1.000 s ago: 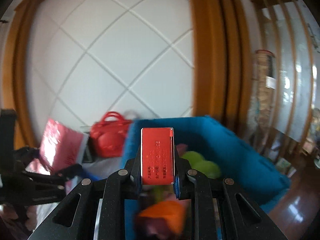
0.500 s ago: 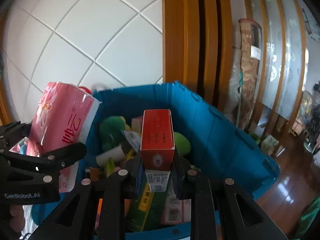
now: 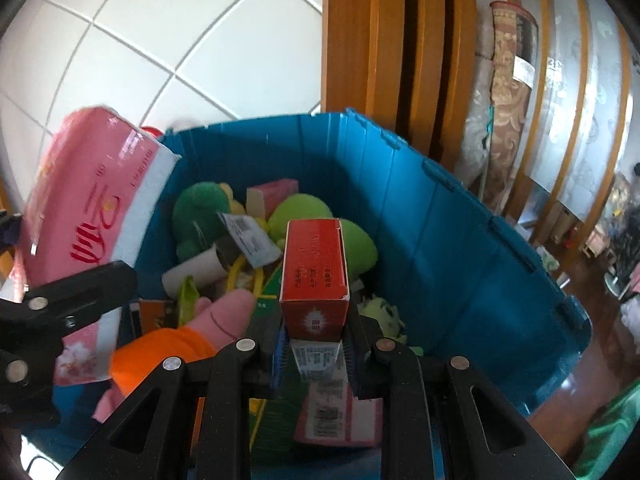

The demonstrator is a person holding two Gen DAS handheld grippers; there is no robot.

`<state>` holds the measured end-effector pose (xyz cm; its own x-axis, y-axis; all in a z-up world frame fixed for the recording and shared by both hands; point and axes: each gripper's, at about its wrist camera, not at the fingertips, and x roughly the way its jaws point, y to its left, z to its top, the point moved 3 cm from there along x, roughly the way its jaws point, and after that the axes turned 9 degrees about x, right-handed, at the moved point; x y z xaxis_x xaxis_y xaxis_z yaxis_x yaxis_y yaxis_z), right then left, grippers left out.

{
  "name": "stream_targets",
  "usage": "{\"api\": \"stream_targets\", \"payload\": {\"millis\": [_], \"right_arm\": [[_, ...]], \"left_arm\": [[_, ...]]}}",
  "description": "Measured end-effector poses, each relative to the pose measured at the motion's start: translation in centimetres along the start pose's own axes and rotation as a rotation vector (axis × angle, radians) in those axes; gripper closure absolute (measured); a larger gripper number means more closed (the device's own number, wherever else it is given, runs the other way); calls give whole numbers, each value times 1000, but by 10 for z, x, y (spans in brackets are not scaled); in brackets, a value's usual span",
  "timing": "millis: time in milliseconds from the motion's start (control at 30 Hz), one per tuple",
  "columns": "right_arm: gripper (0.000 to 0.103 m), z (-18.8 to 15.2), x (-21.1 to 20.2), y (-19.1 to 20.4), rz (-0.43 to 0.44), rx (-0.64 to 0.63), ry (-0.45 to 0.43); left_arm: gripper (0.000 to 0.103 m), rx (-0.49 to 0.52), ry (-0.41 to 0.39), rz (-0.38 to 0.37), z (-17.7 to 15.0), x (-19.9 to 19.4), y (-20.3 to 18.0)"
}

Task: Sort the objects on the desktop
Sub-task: 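Open both tools to drop the tissue pack and medicine box into the crate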

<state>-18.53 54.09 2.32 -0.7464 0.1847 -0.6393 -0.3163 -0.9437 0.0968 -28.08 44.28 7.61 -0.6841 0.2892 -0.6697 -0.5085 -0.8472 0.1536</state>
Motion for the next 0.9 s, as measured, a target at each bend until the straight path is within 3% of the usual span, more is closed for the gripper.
{"api": "stream_targets", "payload": {"millis": [67,167,267,333,367,533,900], "right_arm": [[78,-2,5,-1,-1,-1,14],[68,-1,6,-2,-3,-4,15],[44,1,3,-2,-9,-7,6],[18,2,1,-2,-18,-9,-3],[14,1,-2,-3,-23,-8,-9],[4,2,-18,-10,-28,5,-47],[0,1,-45,-16,-54,11,-86]], "left_arm": [[12,-5,5,4,0,1,1],[12,-13,23,5,-1,5,2],[12,-15,38,14,-2,7,2],[12,-16,39,18,-2,7,2],[12,-17,34,17,-2,5,2],[1,-27,-56,29,3,-12,-1],[0,-5,-81,31,0,-23,-8]]}}
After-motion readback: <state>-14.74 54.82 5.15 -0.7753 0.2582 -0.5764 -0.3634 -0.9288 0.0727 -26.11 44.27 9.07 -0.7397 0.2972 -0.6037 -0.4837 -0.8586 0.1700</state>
